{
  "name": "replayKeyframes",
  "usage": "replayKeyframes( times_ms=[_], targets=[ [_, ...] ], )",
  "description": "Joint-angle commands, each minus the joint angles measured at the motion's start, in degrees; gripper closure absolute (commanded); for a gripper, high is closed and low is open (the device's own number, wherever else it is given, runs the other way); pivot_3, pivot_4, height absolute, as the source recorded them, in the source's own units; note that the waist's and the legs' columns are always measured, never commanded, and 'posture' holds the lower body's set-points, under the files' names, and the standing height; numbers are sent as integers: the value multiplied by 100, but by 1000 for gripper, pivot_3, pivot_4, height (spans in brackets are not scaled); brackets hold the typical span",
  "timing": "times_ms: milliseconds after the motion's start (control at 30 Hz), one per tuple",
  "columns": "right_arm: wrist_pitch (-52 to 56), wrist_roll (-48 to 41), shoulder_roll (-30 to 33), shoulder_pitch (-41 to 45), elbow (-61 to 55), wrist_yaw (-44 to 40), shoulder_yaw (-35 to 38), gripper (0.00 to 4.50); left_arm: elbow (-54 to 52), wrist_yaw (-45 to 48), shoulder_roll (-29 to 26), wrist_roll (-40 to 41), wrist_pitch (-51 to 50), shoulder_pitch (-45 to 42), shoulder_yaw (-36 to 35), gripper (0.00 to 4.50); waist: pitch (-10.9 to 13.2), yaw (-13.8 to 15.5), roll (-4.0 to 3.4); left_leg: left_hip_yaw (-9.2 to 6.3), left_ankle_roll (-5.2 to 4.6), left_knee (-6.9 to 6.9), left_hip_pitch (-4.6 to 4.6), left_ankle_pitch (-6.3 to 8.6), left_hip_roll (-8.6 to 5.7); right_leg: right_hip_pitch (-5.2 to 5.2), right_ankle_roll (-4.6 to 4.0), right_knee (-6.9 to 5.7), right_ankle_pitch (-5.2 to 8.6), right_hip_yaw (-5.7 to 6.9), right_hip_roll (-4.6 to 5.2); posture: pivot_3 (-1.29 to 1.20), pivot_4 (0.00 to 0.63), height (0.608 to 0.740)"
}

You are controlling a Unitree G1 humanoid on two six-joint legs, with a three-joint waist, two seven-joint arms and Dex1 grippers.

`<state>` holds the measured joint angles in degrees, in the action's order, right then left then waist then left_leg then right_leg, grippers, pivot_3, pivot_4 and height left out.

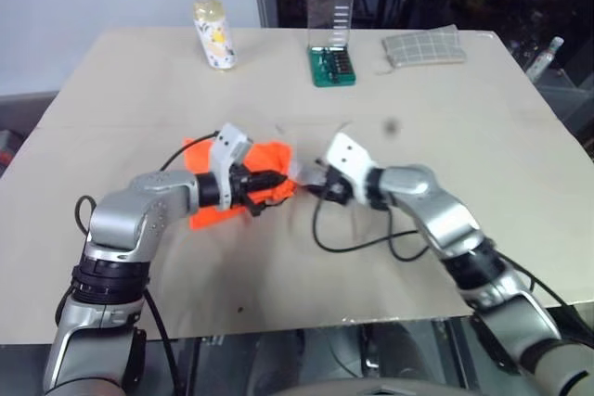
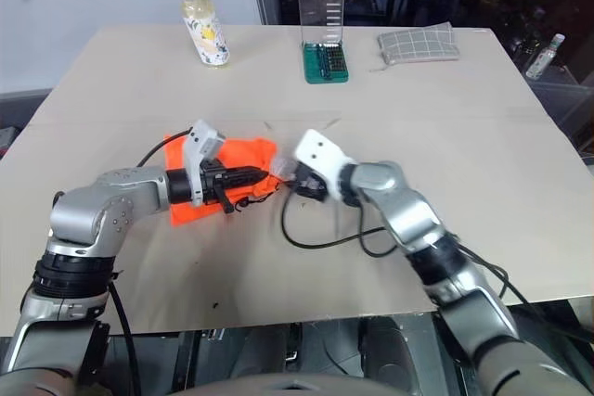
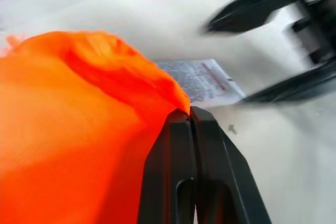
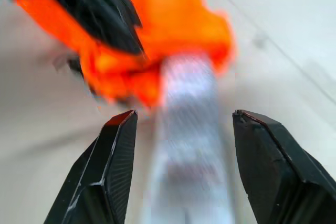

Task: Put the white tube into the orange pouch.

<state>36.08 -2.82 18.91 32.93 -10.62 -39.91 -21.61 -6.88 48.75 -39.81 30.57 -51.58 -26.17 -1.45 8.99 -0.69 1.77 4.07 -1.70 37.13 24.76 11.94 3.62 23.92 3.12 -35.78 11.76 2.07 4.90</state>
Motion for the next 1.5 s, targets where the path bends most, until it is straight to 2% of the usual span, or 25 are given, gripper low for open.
replayKeyframes(
  times_ms=[33,133,300,567,733,833,933,1067,1200,1433,1500],
  targets=[
    [-130,364,234,-233,-386,318,50,1606,-52,132,-21,-4,193,-115,26,4500,0,-18,0,0,0,0,-3,0,2,0,-1,-1,1,0,-1,0,150,740],
    [-482,839,496,-353,-166,490,-189,1606,-40,188,-29,-23,256,-127,59,4500,0,-16,-1,2,1,0,-4,-1,4,1,-1,-1,1,0,-2,0,150,740],
    [-939,1401,574,-231,423,580,-547,1606,-24,247,-58,-82,372,-123,127,4500,0,-10,0,5,1,2,-1,-1,2,-1,0,6,1,-2,-1,0,150,740],
    [-1594,1842,-257,253,1590,815,-886,1606,-158,268,-40,-144,491,-19,176,4500,-4,-40,5,3,1,3,-8,-2,6,-2,0,0,1,-2,-6,0,150,740],
    [-2833,1811,-1094,989,2780,1235,-765,1606,-628,726,-267,-142,912,319,284,4500,-2,-153,3,4,3,1,-6,-3,9,1,-1,-1,0,-4,-7,0,150,740],
    [-3251,1665,-1357,1138,2927,1217,-611,1606,-788,1042,-314,-48,1202,411,217,4500,-1,-145,2,4,4,-8,0,-3,9,6,0,1,-2,-4,-6,0,150,740],
    [-3430,1582,-1343,1075,2791,1133,-489,1606,-761,1084,-232,87,1248,339,93,4500,1,-92,0,4,5,-12,9,-3,5,12,17,5,-11,-3,-3,0,150,740],
    [-2884,1220,-1004,695,1868,758,-76,1606,-663,1082,85,1005,709,-79,-436,4500,7,14,4,4,4,-9,12,-3,1,11,7,7,-5,-1,2,0,150,740],
    [-2081,688,-723,426,961,379,403,1606,-457,1272,108,1683,240,-364,-735,4500,8,-11,3,-2,4,-5,7,-4,2,9,6,-2,-4,0,-2,0,150,740],
    [-48,-738,-187,33,-626,-223,1289,1606,-64,1554,132,2023,248,-593,-867,4500,10,-9,0,-1,3,-7,1,-3,4,2,16,-1,-9,0,-4,0,150,740],
    [482,-1251,-111,-21,-947,-303,1548,1606,25,1629,102,1851,367,-597,-711,4500,10,9,0,-1,3,-6,2,-3,3,1,10,1,-6,0,-3,0,150,740]
  ],
)
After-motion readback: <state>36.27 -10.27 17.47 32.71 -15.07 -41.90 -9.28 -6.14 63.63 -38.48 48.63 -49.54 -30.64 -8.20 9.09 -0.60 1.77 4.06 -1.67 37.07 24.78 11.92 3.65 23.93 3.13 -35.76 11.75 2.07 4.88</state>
